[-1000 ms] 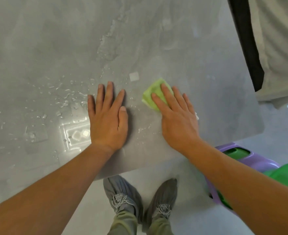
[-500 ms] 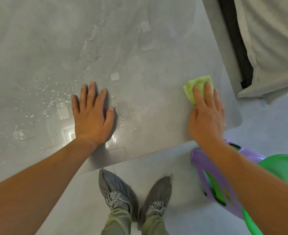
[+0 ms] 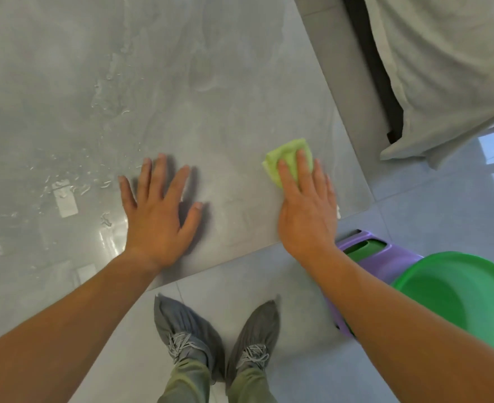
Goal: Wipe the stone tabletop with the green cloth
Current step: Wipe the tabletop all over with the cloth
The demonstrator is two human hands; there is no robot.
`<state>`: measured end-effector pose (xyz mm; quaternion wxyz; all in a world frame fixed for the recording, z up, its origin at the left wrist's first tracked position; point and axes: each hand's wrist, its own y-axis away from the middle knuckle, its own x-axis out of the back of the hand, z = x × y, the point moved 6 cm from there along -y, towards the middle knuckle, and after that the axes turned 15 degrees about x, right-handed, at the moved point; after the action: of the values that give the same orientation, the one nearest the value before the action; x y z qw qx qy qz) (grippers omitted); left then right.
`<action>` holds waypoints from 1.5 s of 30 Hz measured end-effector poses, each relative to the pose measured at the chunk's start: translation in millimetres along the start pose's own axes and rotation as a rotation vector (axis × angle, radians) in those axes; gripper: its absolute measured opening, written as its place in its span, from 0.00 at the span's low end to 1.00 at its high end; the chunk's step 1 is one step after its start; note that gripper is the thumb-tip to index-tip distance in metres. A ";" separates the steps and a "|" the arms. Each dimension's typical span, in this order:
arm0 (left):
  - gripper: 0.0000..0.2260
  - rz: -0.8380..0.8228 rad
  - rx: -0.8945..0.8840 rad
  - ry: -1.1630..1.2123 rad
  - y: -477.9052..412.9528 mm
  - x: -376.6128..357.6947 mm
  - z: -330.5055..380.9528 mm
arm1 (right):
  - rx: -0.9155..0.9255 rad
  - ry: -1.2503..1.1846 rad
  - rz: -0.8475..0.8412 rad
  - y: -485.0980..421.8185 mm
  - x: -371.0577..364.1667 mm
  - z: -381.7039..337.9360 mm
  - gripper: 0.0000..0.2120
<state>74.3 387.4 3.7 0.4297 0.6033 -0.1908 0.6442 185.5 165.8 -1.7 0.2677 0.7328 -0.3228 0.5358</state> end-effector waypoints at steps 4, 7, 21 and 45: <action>0.31 -0.056 0.064 -0.043 -3.7 -12.5 23.8 | 0.095 0.033 -0.055 -3.5 10.2 33.2 0.32; 0.31 -0.049 0.083 -0.036 -3.8 -14.4 25.8 | -0.137 0.023 0.001 -16.7 22.0 67.3 0.31; 0.29 0.026 0.096 0.049 -8.4 10.0 -22.7 | -0.054 -0.003 0.067 -25.6 -5.1 -31.1 0.34; 0.26 0.031 0.139 0.363 -18.3 15.4 -92.3 | 0.564 0.057 -0.129 -54.5 -39.4 -148.1 0.32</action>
<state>33.5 473.1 -5.3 0.4043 0.5025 -0.0746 0.7606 127.7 317.8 -0.1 0.0960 0.7820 -0.1063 0.6065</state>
